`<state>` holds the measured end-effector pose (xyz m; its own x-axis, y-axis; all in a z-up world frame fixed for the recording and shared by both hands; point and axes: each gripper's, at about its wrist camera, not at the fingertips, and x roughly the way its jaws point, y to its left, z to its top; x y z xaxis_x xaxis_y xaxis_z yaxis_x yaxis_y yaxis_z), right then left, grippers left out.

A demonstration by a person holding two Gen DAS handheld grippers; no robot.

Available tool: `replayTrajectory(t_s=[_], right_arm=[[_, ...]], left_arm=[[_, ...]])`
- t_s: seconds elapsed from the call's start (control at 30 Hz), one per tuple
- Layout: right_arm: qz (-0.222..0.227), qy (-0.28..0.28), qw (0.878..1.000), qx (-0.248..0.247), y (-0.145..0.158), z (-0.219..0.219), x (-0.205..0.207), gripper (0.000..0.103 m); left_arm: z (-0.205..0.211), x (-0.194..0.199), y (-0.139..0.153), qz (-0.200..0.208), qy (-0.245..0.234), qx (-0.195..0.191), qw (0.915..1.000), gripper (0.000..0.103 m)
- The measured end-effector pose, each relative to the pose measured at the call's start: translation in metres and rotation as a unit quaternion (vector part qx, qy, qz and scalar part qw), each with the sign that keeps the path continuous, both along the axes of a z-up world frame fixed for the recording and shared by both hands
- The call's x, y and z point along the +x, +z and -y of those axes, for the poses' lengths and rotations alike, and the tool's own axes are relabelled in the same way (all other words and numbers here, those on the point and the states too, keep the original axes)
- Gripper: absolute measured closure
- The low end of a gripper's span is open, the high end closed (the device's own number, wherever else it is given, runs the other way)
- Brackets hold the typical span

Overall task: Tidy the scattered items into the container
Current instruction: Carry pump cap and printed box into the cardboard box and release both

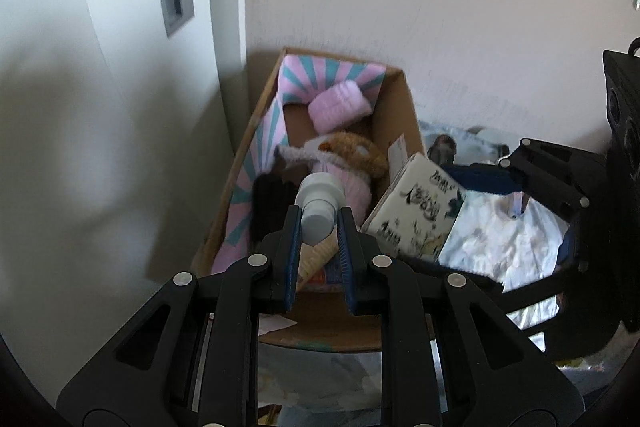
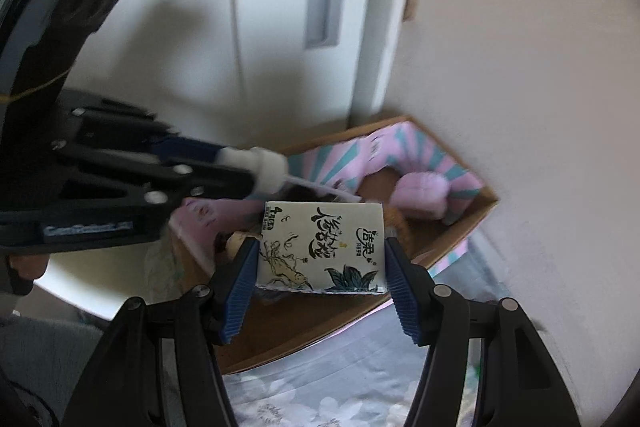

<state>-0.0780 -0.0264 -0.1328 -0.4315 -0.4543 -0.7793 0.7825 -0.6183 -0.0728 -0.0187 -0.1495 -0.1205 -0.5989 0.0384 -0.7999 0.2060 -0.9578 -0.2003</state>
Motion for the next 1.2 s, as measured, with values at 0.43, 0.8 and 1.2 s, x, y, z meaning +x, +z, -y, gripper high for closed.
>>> replayTrajectory(t_s=[0.43, 0.8, 1.2], right_arm=[[0.027, 0.019, 0.999, 0.011, -0.019, 0.007, 0.004, 0.046], [0.021, 0.007, 1.0, 0.016, -0.019, 0.01, 0.002, 0.045], [0.03, 0.005, 0.999, 0.013, -0.017, 0.01, 0.004, 0.043]], left_arm=[[0.005, -0.004, -0.019, 0.028, 0.005, 0.014, 0.9995, 0.087], [0.005, -0.001, -0.019, 0.038, 0.006, 0.019, 0.9991, 0.078], [0.012, 0.009, 0.0, 0.019, 0.031, 0.007, 0.9993, 0.016]])
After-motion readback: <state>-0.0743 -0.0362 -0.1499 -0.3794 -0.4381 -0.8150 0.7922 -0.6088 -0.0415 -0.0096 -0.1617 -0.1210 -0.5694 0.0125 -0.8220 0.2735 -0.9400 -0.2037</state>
